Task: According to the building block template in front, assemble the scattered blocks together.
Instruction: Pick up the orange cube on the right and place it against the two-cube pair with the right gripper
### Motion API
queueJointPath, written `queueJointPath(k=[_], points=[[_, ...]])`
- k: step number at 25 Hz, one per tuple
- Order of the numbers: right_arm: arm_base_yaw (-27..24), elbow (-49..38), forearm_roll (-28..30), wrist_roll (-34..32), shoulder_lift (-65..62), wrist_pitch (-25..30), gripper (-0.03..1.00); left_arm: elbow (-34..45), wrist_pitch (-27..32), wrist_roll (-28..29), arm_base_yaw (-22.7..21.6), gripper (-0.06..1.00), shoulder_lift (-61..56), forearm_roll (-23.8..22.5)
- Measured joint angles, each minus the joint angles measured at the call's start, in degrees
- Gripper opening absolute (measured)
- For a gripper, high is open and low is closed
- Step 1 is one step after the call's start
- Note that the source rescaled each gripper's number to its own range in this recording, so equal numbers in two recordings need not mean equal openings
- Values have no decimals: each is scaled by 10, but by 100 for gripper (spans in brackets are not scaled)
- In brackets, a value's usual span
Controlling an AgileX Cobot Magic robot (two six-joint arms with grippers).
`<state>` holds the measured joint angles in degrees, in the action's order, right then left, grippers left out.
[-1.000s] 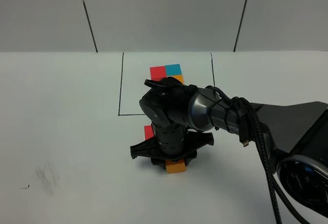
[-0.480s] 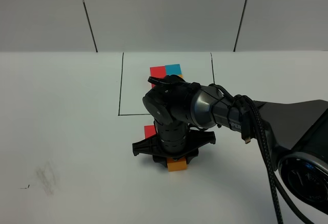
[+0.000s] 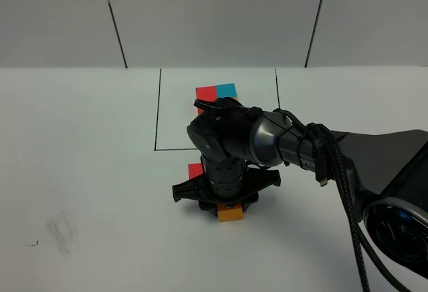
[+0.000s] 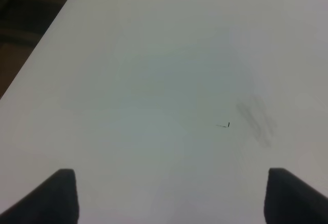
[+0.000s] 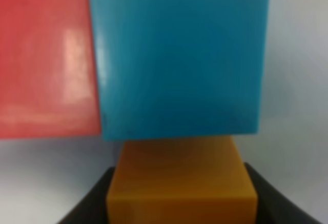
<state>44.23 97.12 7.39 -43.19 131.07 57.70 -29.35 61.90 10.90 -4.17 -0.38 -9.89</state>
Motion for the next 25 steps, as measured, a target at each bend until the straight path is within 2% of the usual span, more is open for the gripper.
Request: queueJointPath(k=[25], points=[[-2, 0, 0, 8, 0, -19, 33, 0, 0, 0, 0, 73, 0, 0]])
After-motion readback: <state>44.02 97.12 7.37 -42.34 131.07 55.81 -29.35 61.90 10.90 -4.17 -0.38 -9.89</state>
